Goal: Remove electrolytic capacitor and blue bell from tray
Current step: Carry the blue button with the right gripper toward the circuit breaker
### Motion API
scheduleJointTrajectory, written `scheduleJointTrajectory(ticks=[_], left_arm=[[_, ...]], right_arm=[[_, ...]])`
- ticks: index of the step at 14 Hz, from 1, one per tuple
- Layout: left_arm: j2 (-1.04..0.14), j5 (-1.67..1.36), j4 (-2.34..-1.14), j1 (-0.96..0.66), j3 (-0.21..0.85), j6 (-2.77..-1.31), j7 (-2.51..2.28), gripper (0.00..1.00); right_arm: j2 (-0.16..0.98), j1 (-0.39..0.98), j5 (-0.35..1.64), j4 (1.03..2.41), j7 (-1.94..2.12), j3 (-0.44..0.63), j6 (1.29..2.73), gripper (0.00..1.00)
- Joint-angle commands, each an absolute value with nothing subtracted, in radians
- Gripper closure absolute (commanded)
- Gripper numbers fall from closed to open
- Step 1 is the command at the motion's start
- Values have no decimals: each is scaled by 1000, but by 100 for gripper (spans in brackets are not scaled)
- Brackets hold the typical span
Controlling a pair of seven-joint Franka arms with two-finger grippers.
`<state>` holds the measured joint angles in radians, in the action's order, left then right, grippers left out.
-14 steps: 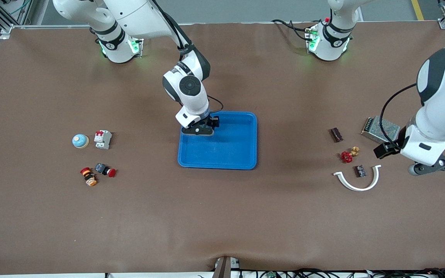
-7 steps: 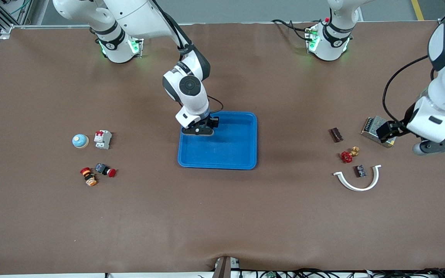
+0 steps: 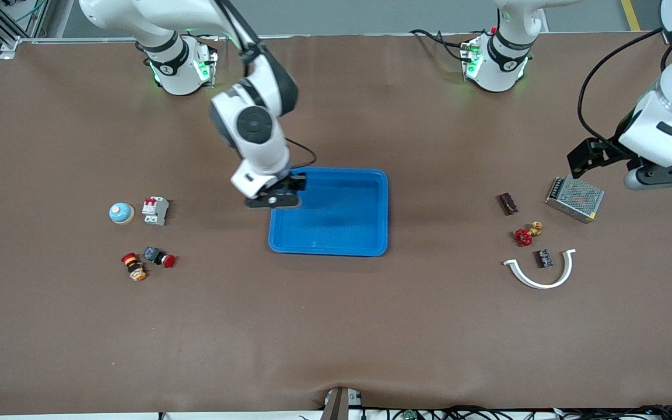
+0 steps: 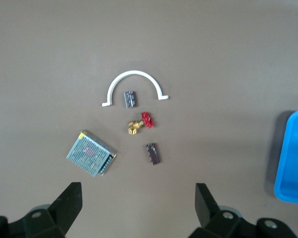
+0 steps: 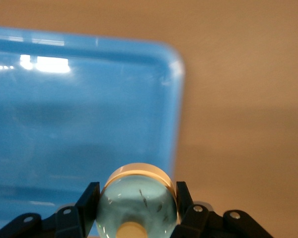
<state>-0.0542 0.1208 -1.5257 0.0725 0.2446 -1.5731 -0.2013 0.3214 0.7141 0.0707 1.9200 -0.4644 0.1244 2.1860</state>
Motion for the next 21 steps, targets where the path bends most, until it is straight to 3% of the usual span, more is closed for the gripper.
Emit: scheduleJointTrajectory(ticks=[1, 4, 7, 10, 21], left_arm=[[-8, 86, -1560, 38, 189, -1546, -144, 0], [32, 32, -1598, -23, 88, -1548, -100, 0], [48, 32, -1608, -21, 87, -1546, -100, 0], [54, 34, -1609, -21, 92, -1543, -103, 0], [69, 34, -1611, -21, 124, -1536, -115, 0]], right_arm=[[204, 571, 63, 1979, -232, 114, 2102, 74], [135, 473, 60, 2083, -51, 115, 2126, 74], [103, 361, 58, 2167, 133, 115, 2190, 74], [107, 289, 58, 2275, 242, 115, 2362, 74], [291, 259, 58, 2303, 268, 114, 2631, 74]])
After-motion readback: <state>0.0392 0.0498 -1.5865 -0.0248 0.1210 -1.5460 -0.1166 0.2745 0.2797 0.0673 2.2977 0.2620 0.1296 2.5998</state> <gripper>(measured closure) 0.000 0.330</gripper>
